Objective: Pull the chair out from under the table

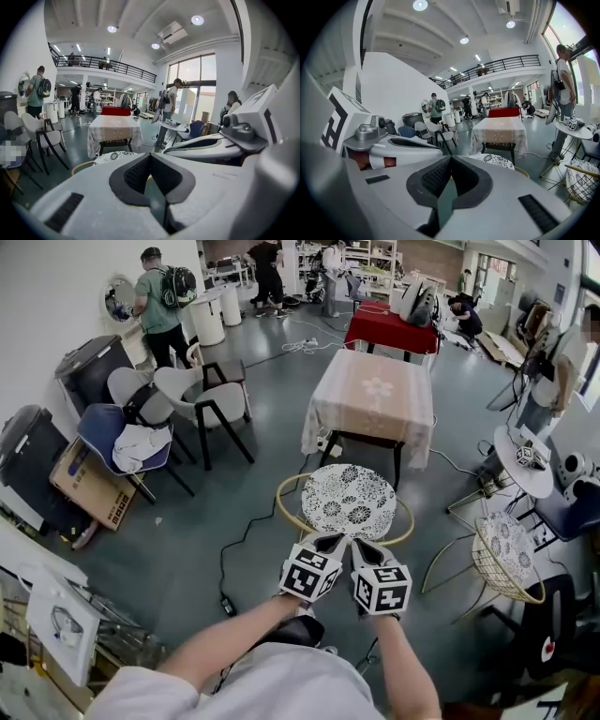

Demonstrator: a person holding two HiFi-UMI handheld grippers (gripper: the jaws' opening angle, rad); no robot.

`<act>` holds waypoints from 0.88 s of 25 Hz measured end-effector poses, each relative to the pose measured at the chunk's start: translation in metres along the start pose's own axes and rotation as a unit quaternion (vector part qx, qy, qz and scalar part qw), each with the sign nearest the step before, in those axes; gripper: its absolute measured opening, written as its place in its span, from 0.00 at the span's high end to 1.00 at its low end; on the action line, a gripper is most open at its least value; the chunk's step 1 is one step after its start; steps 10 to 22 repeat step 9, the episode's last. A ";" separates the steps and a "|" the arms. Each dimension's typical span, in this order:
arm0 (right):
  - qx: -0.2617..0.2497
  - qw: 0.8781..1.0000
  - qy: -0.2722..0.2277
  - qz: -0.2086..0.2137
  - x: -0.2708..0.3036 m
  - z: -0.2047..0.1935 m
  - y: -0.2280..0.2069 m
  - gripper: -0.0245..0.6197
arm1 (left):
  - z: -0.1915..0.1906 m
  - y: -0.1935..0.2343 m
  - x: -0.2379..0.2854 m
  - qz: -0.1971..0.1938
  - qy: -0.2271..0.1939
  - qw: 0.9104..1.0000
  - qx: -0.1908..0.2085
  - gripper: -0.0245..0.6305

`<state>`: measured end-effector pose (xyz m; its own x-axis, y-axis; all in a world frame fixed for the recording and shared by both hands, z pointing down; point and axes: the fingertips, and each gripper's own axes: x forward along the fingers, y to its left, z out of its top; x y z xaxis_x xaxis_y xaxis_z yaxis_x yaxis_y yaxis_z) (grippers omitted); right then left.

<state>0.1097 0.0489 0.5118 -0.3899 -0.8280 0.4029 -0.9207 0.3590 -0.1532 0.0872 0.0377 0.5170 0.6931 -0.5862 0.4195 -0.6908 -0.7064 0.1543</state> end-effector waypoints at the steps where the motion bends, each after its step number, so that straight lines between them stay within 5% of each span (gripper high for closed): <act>1: -0.001 1.000 -0.001 0.001 0.001 0.002 0.001 0.96 | 0.001 0.001 0.000 0.001 0.000 1.000 0.000 0.95; 22: -0.006 1.000 0.005 0.000 0.003 0.000 -0.002 0.96 | -0.003 0.001 0.006 0.001 0.008 1.000 -0.001 0.95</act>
